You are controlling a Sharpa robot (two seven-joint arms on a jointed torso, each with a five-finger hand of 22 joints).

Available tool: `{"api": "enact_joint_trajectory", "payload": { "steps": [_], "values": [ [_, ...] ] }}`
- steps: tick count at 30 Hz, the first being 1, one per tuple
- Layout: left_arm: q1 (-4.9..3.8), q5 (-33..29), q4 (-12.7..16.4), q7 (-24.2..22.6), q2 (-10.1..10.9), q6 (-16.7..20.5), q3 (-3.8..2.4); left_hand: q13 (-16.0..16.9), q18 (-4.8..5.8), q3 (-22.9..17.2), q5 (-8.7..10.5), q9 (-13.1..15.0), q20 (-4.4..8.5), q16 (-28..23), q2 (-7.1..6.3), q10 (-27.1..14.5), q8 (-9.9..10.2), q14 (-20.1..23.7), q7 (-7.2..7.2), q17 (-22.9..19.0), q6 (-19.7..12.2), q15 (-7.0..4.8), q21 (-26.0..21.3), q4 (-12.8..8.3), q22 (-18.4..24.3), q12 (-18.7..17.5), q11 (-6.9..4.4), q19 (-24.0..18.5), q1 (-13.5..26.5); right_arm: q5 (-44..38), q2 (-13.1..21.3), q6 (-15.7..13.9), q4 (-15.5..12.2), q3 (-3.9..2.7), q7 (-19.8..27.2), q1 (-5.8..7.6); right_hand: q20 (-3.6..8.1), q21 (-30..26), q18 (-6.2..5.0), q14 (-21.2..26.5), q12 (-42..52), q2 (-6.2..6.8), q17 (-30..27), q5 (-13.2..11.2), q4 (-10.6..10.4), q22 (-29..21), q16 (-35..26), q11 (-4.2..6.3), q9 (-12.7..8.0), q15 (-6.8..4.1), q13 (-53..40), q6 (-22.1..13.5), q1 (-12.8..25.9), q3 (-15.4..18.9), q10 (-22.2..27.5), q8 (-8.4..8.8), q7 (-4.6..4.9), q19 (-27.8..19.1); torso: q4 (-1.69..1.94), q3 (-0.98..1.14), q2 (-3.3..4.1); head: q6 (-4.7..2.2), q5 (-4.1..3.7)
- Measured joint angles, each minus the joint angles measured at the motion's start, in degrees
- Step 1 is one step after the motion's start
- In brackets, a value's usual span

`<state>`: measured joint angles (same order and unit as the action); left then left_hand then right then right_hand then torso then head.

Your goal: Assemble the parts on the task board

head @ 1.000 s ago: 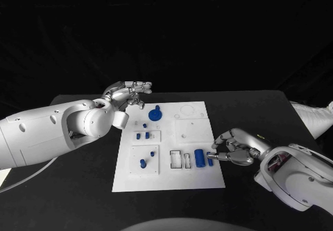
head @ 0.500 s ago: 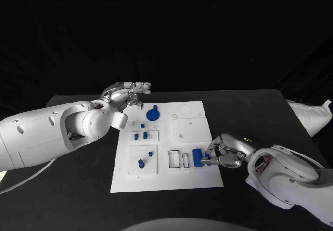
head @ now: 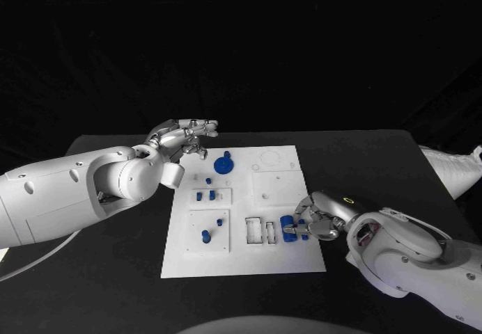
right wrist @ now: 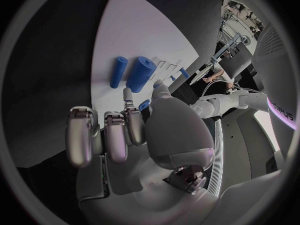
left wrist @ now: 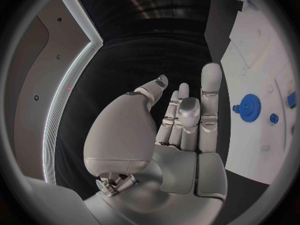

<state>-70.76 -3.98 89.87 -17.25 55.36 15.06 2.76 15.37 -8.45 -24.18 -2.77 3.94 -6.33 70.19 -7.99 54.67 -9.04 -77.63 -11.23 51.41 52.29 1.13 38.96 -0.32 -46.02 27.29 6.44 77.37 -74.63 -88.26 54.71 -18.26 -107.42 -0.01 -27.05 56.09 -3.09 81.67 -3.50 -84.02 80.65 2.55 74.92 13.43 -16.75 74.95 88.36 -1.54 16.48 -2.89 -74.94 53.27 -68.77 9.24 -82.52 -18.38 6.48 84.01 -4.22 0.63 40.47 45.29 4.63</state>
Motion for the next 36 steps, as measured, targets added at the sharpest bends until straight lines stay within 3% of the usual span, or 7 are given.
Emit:
{"api": "enact_joint_trajectory", "payload": {
  "steps": [11,21,29,36],
  "values": [
    [0.0,0.0,0.2,0.04,0.25,-0.02,0.0,-0.01,0.0,0.0,0.0,0.0,0.0,0.0,0.0,0.0,0.0,0.0,0.0,0.0,0.0,0.0,0.0,0.0,0.0,0.0,0.0,0.0,0.0,-0.84,-1.85,1.88,1.45,0.0,-1.31,-0.28,0.0,0.22,0.0,0.0,0.0,-0.59,-0.01,0.0,0.15,-0.01,0.0,0.0,0.27,0.0,0.01,0.0,-0.14,0.16,0.0,-0.26,0.0,0.0,0.38,-0.18,0.3,0.04,0.04],
    [0.0,0.0,0.42,0.06,0.53,-0.02,0.0,-0.01,0.0,0.0,0.0,0.0,-0.19,0.0,0.0,0.0,-0.24,0.0,0.0,0.01,0.0,0.0,0.0,0.0,0.04,0.35,0.0,-0.19,0.0,-2.28,-2.99,3.84,2.01,-0.22,-2.53,-0.15,0.0,0.61,0.0,0.0,0.0,-2.18,-0.01,0.0,0.47,-0.02,0.29,0.0,1.49,0.01,0.01,0.32,-1.73,0.48,0.0,-1.81,-0.3,-0.01,0.69,-0.36,0.55,0.13,0.11],
    [-0.01,0.0,0.59,0.09,0.72,-0.02,-0.01,-0.02,0.0,0.0,0.0,0.0,-0.21,0.0,0.0,0.0,-0.24,0.0,0.0,0.01,0.0,0.0,0.0,0.0,0.05,0.35,0.0,-0.21,0.0,-3.4,-3.85,4.13,2.43,-0.37,-3.0,-0.19,0.0,0.67,0.0,0.0,0.0,-3.25,-0.02,0.5,2.34,-0.02,0.29,0.21,2.07,0.01,-0.01,0.7,-4.67,-0.29,-0.21,-2.7,-0.47,-0.01,0.81,-0.49,0.64,0.2,-0.01],
    [-0.01,0.0,0.64,0.11,0.74,-0.02,-0.01,-0.02,0.0,0.0,0.0,0.0,-0.21,0.0,0.0,0.0,-0.24,0.0,0.0,0.01,0.0,0.0,0.0,0.0,0.05,0.35,0.0,-0.21,0.0,-3.77,-3.89,2.7,2.36,-0.32,-2.99,-0.35,0.0,1.28,0.0,-0.01,0.5,-4.57,-0.02,-0.5,3.82,-0.03,0.52,0.92,2.6,0.01,-0.28,1.88,-6.0,-1.94,-0.93,-3.38,-1.52,-0.01,0.98,-0.53,0.75,0.04,-0.07]
  ]
}}
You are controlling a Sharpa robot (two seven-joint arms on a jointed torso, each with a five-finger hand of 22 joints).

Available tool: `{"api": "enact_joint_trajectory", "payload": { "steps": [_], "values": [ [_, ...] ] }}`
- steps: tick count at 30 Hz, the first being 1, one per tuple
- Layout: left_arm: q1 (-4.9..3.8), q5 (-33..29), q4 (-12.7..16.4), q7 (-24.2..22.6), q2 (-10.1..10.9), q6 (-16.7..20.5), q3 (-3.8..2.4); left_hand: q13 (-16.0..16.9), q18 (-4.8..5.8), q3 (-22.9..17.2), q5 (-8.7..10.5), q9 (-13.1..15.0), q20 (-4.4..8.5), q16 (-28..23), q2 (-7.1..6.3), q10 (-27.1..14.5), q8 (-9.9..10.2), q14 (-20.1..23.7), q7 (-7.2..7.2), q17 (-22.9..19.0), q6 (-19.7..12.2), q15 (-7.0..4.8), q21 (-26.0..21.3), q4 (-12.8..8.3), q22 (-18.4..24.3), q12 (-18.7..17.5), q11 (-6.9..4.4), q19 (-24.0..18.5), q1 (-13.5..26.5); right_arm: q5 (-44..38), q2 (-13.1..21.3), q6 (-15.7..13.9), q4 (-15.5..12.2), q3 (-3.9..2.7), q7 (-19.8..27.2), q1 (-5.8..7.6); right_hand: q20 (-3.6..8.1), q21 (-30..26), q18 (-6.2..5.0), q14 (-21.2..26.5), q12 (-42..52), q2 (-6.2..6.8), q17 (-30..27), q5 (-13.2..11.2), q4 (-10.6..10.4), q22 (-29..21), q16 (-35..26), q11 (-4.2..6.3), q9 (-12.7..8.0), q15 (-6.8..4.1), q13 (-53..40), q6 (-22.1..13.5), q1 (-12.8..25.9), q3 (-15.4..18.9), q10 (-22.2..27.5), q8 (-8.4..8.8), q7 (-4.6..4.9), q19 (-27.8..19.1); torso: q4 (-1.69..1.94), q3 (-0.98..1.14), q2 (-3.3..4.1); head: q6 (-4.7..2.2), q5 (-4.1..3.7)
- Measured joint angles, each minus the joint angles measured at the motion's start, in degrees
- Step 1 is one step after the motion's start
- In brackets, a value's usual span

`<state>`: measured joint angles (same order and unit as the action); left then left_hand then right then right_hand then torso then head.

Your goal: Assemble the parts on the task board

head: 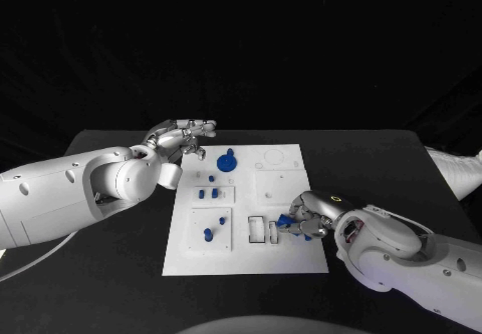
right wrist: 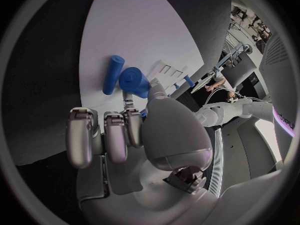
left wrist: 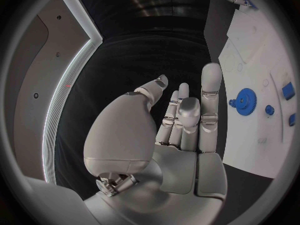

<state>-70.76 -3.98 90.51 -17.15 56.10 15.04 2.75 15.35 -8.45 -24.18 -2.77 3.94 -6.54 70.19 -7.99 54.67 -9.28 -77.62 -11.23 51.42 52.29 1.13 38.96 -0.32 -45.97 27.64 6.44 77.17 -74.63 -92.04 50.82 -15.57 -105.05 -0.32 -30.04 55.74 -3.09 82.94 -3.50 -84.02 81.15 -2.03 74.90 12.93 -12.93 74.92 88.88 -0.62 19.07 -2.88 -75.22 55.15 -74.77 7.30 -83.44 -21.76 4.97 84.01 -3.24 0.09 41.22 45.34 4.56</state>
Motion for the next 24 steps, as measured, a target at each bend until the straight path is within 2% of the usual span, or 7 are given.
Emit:
{"api": "enact_joint_trajectory", "payload": {
  "steps": [7,10,17,24],
  "values": [
    [0.0,0.0,0.0,0.02,0.0,0.0,0.0,0.05,0.0,0.0,0.0,0.0,0.0,0.0,0.0,0.0,0.0,0.0,0.0,-0.03,0.0,0.0,0.0,0.0,0.0,0.0,0.0,0.0,0.0,0.57,0.75,-3.67,-1.12,0.21,0.49,-0.41,0.74,0.0,0.0,0.01,0.62,-0.04,0.05,1.17,-0.57,0.0,0.0,0.52,0.79,-0.88,0.31,0.66,0.03,-0.86,-0.52,-1.08,0.64,-0.1,0.14,-0.03,0.11,-0.23,0.05],
    [0.0,0.0,0.0,0.03,-0.02,-0.01,0.0,0.05,0.0,0.0,0.0,0.0,0.0,0.0,0.0,0.0,0.01,0.0,0.0,-0.12,0.0,0.0,0.0,0.0,0.05,0.24,0.0,0.0,0.0,1.33,0.85,-5.6,-2.04,-0.01,1.14,-0.32,0.95,0.27,0.0,0.11,0.7,-0.45,0.04,1.5,-0.88,-0.01,0.0,0.93,0.91,-1.15,0.27,0.77,0.45,-1.15,-0.51,-1.09,0.75,0.1,0.2,-0.1,0.14,-0.29,0.05],
    [0.0,0.0,0.0,0.04,-0.08,-0.02,0.0,0.04,-0.01,0.0,0.0,0.0,0.0,0.0,0.0,0.0,0.01,0.0,0.0,-0.12,0.0,0.0,0.0,0.0,0.04,0.31,0.0,0.0,0.0,3.47,0.31,-9.37,-3.21,-0.28,3.02,-0.02,1.15,0.27,-0.01,-0.02,0.91,-1.11,0.04,1.77,-1.37,-0.01,0.0,1.02,0.93,-1.28,0.06,0.85,1.11,-1.18,-0.6,-1.08,0.84,-0.1,0.3,-0.18,0.25,-0.4,0.18],
    [0.0,0.0,-0.03,0.05,-0.16,-0.03,0.0,0.04,0.0,0.0,0.0,0.0,0.0,0.0,0.0,0.0,0.01,0.0,0.0,-0.11,0.0,0.0,0.0,0.0,0.04,0.31,0.0,0.0,0.0,5.38,-1.26,-9.51,-2.58,-0.31,3.58,0.01,1.35,0.27,0.0,0.1,0.93,-1.4,0.04,1.95,-1.95,-0.01,0.0,1.28,0.97,-1.55,0.04,1.16,1.39,-1.07,-0.35,-1.54,1.14,0.1,0.37,-0.29,0.3,-0.44,0.24]
  ]
}}
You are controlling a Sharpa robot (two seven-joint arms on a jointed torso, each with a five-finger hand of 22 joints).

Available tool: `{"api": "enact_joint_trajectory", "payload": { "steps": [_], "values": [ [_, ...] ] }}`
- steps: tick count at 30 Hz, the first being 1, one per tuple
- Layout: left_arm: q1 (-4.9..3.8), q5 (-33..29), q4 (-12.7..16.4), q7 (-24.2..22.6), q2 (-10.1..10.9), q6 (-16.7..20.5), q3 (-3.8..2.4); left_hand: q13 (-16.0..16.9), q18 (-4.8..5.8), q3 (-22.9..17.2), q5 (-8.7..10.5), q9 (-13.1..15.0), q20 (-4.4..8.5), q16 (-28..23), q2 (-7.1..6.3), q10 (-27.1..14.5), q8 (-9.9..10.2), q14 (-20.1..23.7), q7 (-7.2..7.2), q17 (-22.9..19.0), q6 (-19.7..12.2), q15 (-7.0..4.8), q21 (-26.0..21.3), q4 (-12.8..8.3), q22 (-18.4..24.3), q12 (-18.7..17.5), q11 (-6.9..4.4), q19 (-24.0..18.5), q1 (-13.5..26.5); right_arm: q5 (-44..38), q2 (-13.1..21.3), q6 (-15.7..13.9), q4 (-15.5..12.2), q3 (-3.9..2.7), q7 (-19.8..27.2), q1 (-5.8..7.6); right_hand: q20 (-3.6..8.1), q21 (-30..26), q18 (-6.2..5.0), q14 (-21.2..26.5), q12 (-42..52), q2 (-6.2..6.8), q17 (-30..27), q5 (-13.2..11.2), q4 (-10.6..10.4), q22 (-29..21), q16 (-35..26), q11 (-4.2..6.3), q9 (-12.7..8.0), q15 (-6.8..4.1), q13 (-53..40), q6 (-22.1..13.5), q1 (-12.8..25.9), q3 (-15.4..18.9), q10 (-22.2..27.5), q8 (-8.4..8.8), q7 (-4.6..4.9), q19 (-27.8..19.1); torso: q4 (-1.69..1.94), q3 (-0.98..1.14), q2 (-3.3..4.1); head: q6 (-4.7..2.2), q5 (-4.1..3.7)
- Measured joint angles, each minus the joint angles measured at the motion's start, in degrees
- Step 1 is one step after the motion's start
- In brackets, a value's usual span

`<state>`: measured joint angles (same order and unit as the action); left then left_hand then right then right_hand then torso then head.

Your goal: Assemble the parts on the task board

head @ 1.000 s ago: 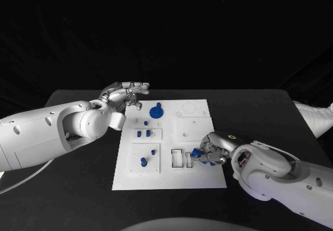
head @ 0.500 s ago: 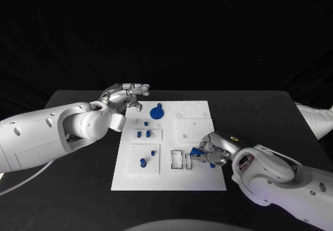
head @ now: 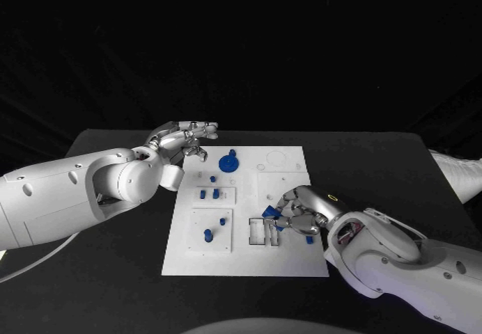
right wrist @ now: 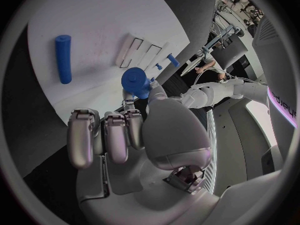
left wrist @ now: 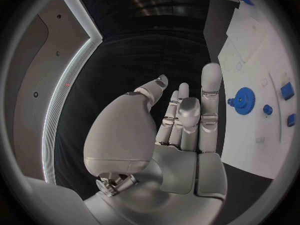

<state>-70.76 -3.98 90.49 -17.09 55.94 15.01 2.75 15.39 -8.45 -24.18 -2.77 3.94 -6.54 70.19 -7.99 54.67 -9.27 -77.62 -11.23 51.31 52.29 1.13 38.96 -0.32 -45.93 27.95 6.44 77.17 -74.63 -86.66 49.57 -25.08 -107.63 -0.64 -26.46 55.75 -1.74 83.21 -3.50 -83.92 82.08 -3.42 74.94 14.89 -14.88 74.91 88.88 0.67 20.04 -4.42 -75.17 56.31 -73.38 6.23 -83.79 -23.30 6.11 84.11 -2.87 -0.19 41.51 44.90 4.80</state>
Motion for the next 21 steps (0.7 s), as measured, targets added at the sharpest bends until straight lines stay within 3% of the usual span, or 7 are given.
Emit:
{"api": "enact_joint_trajectory", "payload": {
  "steps": [17,20,21],
  "values": [
    [0.0,0.0,-0.01,0.01,-0.15,-0.02,0.0,-0.01,0.0,0.0,0.0,0.0,0.0,0.0,0.0,0.0,0.0,0.0,0.0,0.01,0.0,0.0,0.0,0.0,-0.01,0.0,0.0,0.0,0.0,1.83,-4.5,6.5,2.22,0.1,-2.93,-0.04,0.96,0.0,0.0,-0.1,1.09,-2.34,-0.01,0.32,-1.28,0.04,0.0,0.57,0.01,-1.11,0.0,0.63,2.36,-0.33,0.57,-1.45,0.45,-0.13,0.23,-0.07,0.24,0.02,0.05],
    [0.0,0.0,0.0,0.02,-0.15,-0.02,0.0,-0.01,0.0,0.0,0.0,0.0,0.0,0.0,0.0,0.0,0.0,0.0,0.0,0.01,0.0,0.0,0.0,0.0,-0.01,0.0,0.0,0.0,0.0,1.8,-4.75,7.2,2.22,-0.03,-3.68,0.06,1.03,0.0,0.01,-0.1,1.46,-2.71,-0.01,0.54,-1.36,0.04,0.0,0.57,0.34,-1.12,0.25,0.72,2.75,-0.25,0.57,-1.78,0.53,-0.2,0.23,-0.08,0.27,0.11,0.09],
    [0.0,0.0,0.0,0.02,-0.15,-0.02,0.0,-0.01,0.0,0.0,0.0,0.0,0.0,0.0,0.0,0.0,0.0,0.0,0.0,0.01,0.0,0.0,0.0,0.0,-0.01,0.0,0.0,0.0,0.0,1.74,-4.83,7.36,2.19,-0.05,-3.87,0.1,1.03,0.0,0.0,-0.1,1.47,-2.86,-0.01,0.54,-1.38,0.04,0.0,0.57,1.41,-1.12,0.26,0.74,2.9,-0.23,0.57,-1.78,0.52,-0.2,0.23,-0.08,0.29,0.13,0.11]
  ]
}}
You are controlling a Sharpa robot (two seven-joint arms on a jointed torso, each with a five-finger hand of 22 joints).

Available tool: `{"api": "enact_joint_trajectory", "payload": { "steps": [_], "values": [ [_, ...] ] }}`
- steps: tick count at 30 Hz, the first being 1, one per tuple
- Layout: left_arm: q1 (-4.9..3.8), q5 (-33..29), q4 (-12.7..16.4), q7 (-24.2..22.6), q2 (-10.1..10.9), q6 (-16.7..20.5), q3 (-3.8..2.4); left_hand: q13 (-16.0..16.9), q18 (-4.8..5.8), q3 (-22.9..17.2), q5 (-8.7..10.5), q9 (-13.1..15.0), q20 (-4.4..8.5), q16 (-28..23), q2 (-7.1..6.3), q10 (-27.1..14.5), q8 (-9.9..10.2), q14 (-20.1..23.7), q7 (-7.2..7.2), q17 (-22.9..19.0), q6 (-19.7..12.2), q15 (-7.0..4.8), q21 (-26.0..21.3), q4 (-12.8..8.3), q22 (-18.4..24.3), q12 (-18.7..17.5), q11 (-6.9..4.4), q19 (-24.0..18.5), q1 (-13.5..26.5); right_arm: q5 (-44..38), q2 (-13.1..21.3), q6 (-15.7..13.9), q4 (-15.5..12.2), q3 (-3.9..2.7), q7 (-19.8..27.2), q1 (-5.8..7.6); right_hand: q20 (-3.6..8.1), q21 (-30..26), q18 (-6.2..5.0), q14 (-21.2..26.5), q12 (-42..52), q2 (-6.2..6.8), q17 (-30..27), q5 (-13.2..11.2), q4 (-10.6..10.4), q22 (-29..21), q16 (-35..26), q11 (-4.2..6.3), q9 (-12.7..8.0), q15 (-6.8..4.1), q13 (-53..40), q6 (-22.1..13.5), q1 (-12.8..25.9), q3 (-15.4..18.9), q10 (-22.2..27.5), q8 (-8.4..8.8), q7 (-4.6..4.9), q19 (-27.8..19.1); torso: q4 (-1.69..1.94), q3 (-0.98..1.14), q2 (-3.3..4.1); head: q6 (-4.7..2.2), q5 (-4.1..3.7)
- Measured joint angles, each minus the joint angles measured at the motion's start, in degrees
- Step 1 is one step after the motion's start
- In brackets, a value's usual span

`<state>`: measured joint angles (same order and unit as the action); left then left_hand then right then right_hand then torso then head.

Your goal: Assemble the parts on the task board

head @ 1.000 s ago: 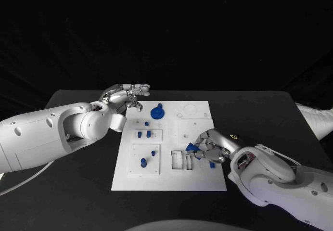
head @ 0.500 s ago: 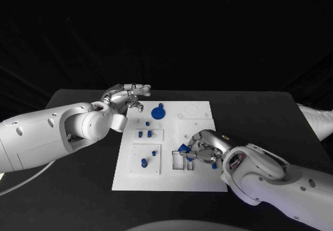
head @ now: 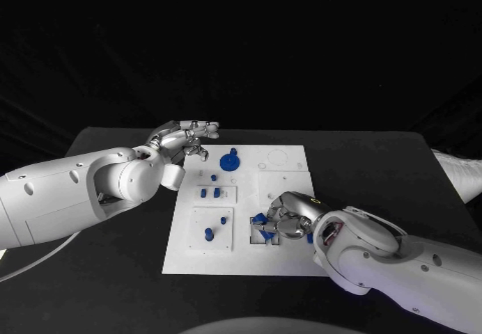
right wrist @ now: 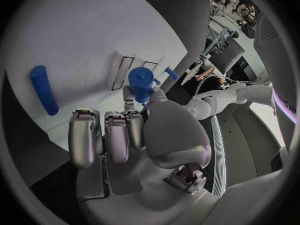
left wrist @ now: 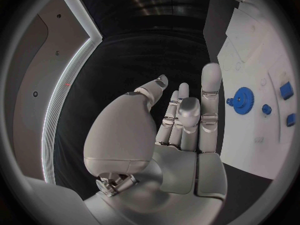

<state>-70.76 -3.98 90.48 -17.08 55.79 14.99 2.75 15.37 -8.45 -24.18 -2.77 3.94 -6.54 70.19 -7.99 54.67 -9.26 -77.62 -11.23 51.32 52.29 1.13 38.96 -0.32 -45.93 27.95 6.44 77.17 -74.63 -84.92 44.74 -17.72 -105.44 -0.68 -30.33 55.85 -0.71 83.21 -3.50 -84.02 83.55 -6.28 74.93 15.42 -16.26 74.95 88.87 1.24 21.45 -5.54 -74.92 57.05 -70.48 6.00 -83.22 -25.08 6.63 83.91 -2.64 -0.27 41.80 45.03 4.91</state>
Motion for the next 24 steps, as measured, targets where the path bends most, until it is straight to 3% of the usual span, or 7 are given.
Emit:
{"api": "enact_joint_trajectory", "payload": {
  "steps": [4,8,11,18,24],
  "values": [
    [0.0,0.0,0.0,0.0,0.01,0.0,0.0,0.0,-0.01,0.0,0.0,0.0,0.0,0.0,0.0,0.0,0.0,0.0,0.0,0.0,0.0,0.0,0.0,0.0,0.0,0.0,0.0,0.0,0.0,-0.45,-0.32,0.58,-0.07,-0.05,-0.84,0.07,0.23,0.0,0.0,-0.09,0.48,-0.19,0.0,0.0,-0.21,-0.01,0.0,0.43,2.59,-0.34,0.11,0.66,1.84,-0.08,-0.04,-0.64,-0.09,0.18,0.04,-0.03,0.01,0.04,0.01],
    [0.0,0.0,0.01,0.0,0.03,0.0,0.0,0.0,0.0,0.0,0.0,0.0,0.0,0.0,0.0,0.0,0.0,0.0,0.0,0.0,0.0,0.0,0.0,0.0,0.0,0.0,0.0,0.0,0.0,-1.2,-0.68,1.04,-0.09,-0.03,-1.66,0.05,0.41,0.4,-0.01,-0.01,0.47,0.04,-0.01,-0.57,-0.5,-0.01,0.0,1.38,3.05,-0.84,0.07,2.9,4.51,0.9,-0.87,-1.06,-1.68,0.0,0.12,-0.03,0.04,0.08,0.05],
    [0.0,0.0,0.02,0.0,0.06,0.0,0.0,0.0,0.0,0.0,0.0,0.0,0.0,0.0,0.0,0.0,0.0,0.0,0.0,0.0,0.0,0.0,0.0,0.0,0.0,0.0,0.0,0.0,0.0,-1.82,-0.92,1.38,-0.14,0.11,-2.16,-0.05,0.6,0.4,0.0,0.18,0.49,0.49,-0.01,-0.44,-0.33,-0.01,0.0,2.35,3.07,-1.44,-0.1,6.86,6.38,2.19,-0.71,-1.0,-5.26,0.2,0.13,-0.04,0.07,0.09,0.1],
    [0.0,0.0,0.07,0.0,0.15,0.0,0.0,-0.01,0.0,0.0,0.0,0.0,0.0,0.0,0.0,0.0,0.0,0.0,0.0,0.0,0.0,0.0,0.0,0.0,0.0,0.0,0.0,0.0,0.0,-3.06,-1.01,1.76,-0.16,0.16,-3.01,-0.14,0.6,0.4,0.0,-0.04,0.4,1.24,-0.01,-3.13,-0.39,-0.01,0.0,2.02,3.7,-1.23,-0.03,6.91,10.12,5.27,-0.81,-1.02,-5.71,0.2,0.16,-0.08,0.12,0.12,0.27],
    [0.0,0.0,0.1,0.0,0.2,0.0,0.0,-0.01,0.0,0.0,0.0,0.0,0.0,0.0,0.0,0.0,0.0,0.0,0.0,0.0,0.0,0.0,0.0,0.0,-0.01,0.0,0.0,0.0,0.0,-3.82,-1.03,1.78,-0.29,0.16,-3.3,-0.13,0.6,0.4,-0.01,-0.03,0.4,1.29,-0.01,-4.44,-0.41,-0.02,0.0,2.02,3.89,-1.23,-0.03,6.91,10.63,6.01,-0.81,-1.01,-5.71,0.2,0.2,-0.1,0.15,0.21,0.36]
  ]
}}
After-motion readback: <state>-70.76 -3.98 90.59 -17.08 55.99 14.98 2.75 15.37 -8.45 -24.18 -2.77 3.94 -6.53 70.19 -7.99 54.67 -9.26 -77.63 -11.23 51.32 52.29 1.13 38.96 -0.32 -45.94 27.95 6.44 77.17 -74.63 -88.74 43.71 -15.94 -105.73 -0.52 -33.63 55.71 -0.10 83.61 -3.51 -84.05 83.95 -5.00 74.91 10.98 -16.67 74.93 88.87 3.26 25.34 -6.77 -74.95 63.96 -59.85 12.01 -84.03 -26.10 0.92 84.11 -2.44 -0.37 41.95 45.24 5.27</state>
